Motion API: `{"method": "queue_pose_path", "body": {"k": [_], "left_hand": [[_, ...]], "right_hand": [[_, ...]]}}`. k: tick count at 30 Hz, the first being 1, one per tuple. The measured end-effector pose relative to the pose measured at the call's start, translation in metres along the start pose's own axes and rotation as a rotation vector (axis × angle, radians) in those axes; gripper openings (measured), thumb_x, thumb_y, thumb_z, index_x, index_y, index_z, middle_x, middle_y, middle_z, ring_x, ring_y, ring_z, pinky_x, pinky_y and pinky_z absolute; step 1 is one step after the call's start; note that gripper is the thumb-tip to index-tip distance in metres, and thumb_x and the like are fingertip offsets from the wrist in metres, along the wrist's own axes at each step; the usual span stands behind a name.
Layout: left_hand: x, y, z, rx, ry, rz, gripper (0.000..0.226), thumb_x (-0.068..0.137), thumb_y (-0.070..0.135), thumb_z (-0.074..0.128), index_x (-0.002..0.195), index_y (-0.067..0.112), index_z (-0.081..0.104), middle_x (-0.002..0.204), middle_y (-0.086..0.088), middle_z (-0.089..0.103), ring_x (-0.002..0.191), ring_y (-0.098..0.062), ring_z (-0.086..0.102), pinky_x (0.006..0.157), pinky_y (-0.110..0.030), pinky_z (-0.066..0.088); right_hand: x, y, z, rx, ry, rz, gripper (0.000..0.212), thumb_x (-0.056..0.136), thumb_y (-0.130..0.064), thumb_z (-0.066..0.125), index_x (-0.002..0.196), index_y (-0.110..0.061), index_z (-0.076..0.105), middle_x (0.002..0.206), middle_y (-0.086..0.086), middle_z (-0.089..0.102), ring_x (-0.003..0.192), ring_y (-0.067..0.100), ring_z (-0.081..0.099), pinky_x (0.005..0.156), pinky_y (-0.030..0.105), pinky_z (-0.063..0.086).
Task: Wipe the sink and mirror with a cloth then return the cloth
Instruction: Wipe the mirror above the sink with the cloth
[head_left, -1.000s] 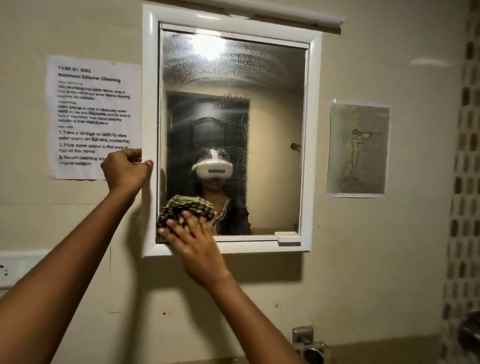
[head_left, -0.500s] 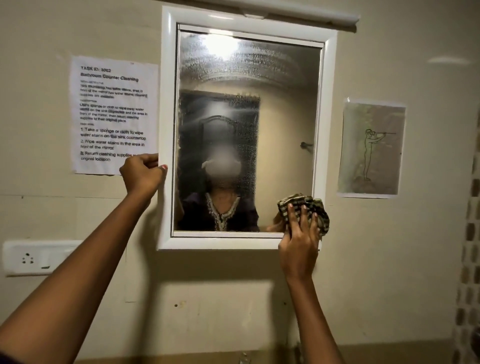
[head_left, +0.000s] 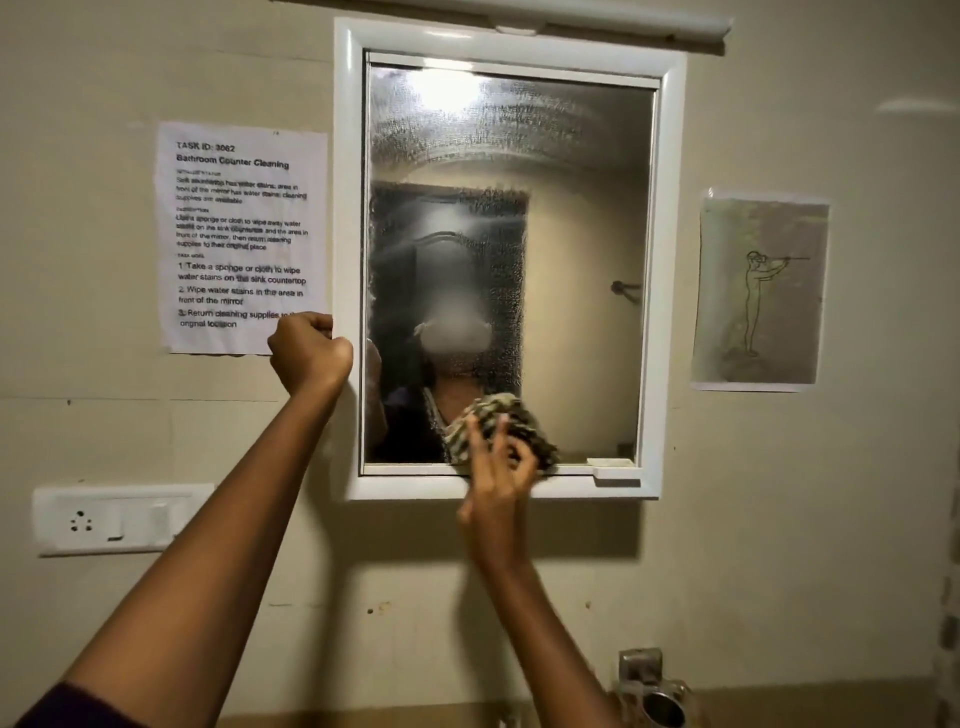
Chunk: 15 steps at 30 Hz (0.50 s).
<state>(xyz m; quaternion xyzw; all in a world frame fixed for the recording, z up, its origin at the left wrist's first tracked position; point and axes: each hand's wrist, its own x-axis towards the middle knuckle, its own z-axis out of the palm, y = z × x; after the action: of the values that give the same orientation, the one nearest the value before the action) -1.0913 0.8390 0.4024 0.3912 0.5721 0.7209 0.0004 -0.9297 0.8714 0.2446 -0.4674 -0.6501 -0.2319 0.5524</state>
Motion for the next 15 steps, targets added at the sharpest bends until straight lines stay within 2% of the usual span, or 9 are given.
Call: {"method": "queue_pose_path", "body": {"k": [2, 5, 8, 11, 13, 15], "left_hand": [[-0.001, 0.001, 0.001, -0.010, 0.017, -0.023, 0.032, 0.077, 0.000, 0.060, 0.106, 0.007, 0.071, 0.107, -0.014, 0.073, 0.105, -0.029, 0.066, 0.097, -0.033, 0.049], [-0.002, 0.000, 0.001, 0.005, 0.017, -0.002, 0.031, 0.079, 0.002, 0.061, 0.107, 0.006, 0.070, 0.107, -0.014, 0.073, 0.105, -0.029, 0.066, 0.096, -0.032, 0.047], [-0.002, -0.002, 0.001, 0.017, 0.011, 0.035, 0.030, 0.080, 0.004, 0.062, 0.109, 0.006, 0.070, 0.108, -0.015, 0.073, 0.104, -0.029, 0.066, 0.095, -0.033, 0.048], [-0.004, -0.004, 0.001, 0.009, 0.013, 0.046, 0.032, 0.082, 0.004, 0.063, 0.114, 0.004, 0.067, 0.113, -0.016, 0.071, 0.108, -0.029, 0.065, 0.097, -0.032, 0.047], [-0.004, -0.004, 0.001, 0.006, 0.011, 0.058, 0.034, 0.083, 0.005, 0.063, 0.116, 0.004, 0.066, 0.115, -0.016, 0.070, 0.110, -0.029, 0.065, 0.098, -0.031, 0.046], [-0.004, -0.004, 0.000, 0.001, 0.012, 0.063, 0.034, 0.083, 0.005, 0.064, 0.117, 0.003, 0.066, 0.116, -0.017, 0.070, 0.110, -0.029, 0.065, 0.098, -0.031, 0.046]], "right_hand": [[-0.011, -0.025, 0.010, 0.011, -0.150, -0.222, 0.072, 0.065, -0.011, 0.031, 0.134, -0.017, 0.046, 0.138, 0.016, 0.050, 0.100, 0.027, 0.037, 0.084, 0.042, 0.052], [-0.013, -0.050, 0.021, -0.012, -0.248, -0.431, 0.058, 0.070, -0.009, 0.034, 0.123, -0.021, 0.056, 0.136, 0.014, 0.053, 0.101, 0.027, 0.040, 0.078, 0.039, 0.050], [-0.010, -0.047, 0.020, -0.087, -0.230, -0.555, 0.051, 0.077, -0.011, 0.035, 0.118, -0.027, 0.061, 0.136, 0.009, 0.054, 0.103, 0.027, 0.043, 0.074, 0.035, 0.049], [-0.012, -0.015, 0.013, -0.139, -0.183, -0.735, 0.038, 0.085, -0.015, 0.044, 0.115, -0.030, 0.063, 0.133, 0.006, 0.057, 0.101, 0.025, 0.047, 0.074, 0.034, 0.048], [-0.014, 0.017, 0.002, -0.143, -0.136, -0.773, 0.028, 0.087, -0.018, 0.054, 0.110, -0.028, 0.067, 0.130, 0.007, 0.060, 0.097, 0.025, 0.048, 0.074, 0.034, 0.050], [-0.015, 0.056, -0.014, -0.151, -0.067, -0.756, 0.020, 0.092, -0.020, 0.055, 0.106, -0.024, 0.069, 0.127, 0.008, 0.062, 0.094, 0.025, 0.049, 0.074, 0.035, 0.050]]}}
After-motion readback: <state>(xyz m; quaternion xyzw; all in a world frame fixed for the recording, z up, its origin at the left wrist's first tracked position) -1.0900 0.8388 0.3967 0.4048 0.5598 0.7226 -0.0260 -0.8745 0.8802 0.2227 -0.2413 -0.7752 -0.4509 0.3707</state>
